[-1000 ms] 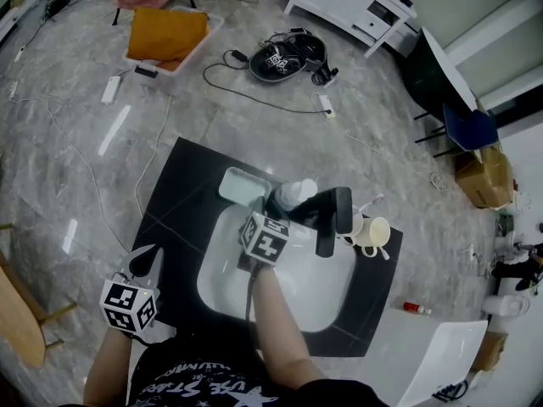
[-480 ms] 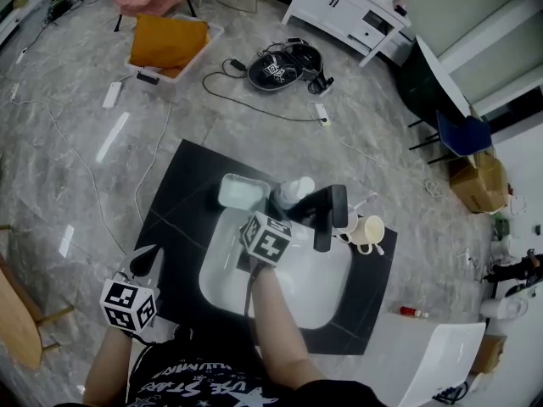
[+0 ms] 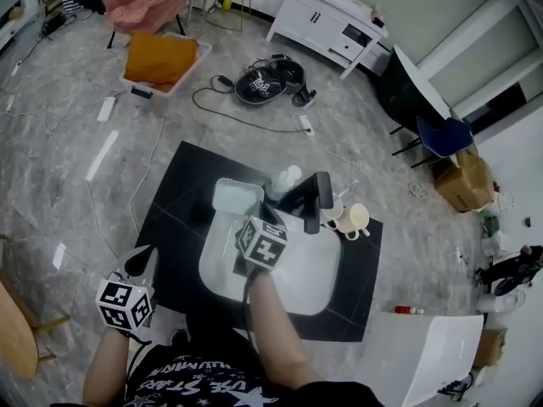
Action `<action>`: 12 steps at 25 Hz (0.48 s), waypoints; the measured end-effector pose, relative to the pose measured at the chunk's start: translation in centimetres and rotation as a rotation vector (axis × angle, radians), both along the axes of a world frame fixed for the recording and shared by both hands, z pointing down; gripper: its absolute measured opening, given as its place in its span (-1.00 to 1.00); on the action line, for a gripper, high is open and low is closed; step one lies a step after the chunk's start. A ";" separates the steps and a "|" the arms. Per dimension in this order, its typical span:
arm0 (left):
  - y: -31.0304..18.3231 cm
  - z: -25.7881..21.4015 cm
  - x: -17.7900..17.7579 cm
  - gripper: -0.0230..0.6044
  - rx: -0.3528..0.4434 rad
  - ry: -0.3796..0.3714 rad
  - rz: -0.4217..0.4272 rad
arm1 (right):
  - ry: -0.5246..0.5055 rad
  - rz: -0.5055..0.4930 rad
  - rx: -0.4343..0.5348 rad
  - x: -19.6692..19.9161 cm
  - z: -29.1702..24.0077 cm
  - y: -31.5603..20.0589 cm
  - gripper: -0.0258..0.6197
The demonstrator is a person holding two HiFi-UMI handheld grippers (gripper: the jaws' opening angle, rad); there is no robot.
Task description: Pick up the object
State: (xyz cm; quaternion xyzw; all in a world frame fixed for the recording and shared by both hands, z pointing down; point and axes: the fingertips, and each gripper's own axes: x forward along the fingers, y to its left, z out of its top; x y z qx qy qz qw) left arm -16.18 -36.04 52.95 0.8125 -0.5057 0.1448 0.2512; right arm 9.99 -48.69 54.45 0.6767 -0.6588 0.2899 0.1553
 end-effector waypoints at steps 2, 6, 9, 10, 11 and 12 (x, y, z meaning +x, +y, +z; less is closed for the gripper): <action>0.9 -0.5 -0.2 -0.90 0.013 0.007 0.005 | 0.002 0.003 0.015 0.0 -1.0 1.3 -0.89; 3.0 -1.4 -0.6 -0.90 0.040 0.018 0.016 | 0.005 0.015 0.043 -0.1 -2.7 4.4 -0.89; 4.8 -2.0 -0.9 -0.90 0.062 0.025 0.031 | 0.011 0.033 0.068 0.0 -3.9 6.8 -0.89; 5.5 -2.1 -1.1 -0.90 0.070 0.026 0.037 | 0.013 0.040 0.077 -0.1 -4.2 7.7 -0.89; 6.2 -2.2 -1.3 -0.90 0.077 0.028 0.042 | 0.014 0.046 0.086 -0.2 -4.4 8.5 -0.89; 6.9 -2.3 -1.5 -0.90 0.084 0.029 0.047 | 0.016 0.051 0.093 -0.3 -4.7 9.4 -0.89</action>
